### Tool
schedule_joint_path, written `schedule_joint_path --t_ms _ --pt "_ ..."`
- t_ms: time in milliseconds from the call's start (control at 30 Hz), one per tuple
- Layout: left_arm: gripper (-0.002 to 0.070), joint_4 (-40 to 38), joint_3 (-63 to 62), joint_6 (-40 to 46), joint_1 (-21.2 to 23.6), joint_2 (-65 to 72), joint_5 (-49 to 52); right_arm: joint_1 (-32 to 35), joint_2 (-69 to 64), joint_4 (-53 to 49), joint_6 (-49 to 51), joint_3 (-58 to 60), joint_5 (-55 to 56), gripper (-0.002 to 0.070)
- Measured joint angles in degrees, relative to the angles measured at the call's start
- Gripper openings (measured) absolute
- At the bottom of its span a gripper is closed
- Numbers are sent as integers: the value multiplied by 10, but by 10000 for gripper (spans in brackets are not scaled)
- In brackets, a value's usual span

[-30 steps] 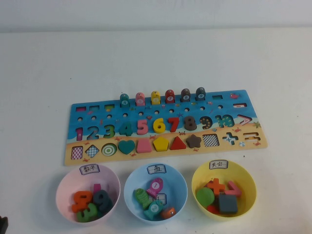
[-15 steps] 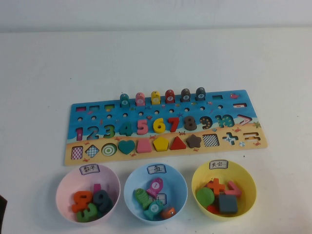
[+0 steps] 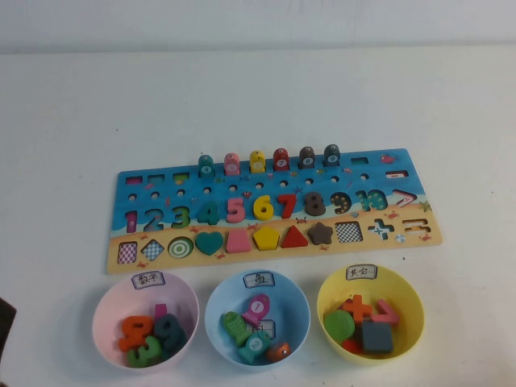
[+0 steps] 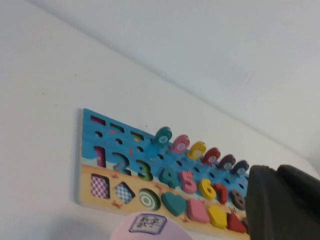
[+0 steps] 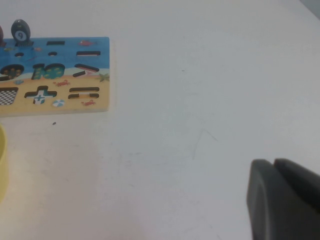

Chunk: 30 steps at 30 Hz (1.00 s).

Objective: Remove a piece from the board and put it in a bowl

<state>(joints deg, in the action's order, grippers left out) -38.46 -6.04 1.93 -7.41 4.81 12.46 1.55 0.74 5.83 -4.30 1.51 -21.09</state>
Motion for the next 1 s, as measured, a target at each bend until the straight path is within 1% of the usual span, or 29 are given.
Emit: schedule_joint_path --t_ms 167,433,533,733,1000 --pt "-5 0 -103 10 0 131 86 0 0 0 0 0 0 -17" --pt "-5 7 -241 116 0 362 203 0 0 0 0 0 0 -17" --pt "-5 26 -289 133 0 454 237 0 0 0 0 0 0 -17" --pt "-5 64 -375 146 -14 609 261 0 0 0 0 0 0 -17" --pt "-5 105 -531 136 -66 793 279 0 0 0 0 0 0 -17"
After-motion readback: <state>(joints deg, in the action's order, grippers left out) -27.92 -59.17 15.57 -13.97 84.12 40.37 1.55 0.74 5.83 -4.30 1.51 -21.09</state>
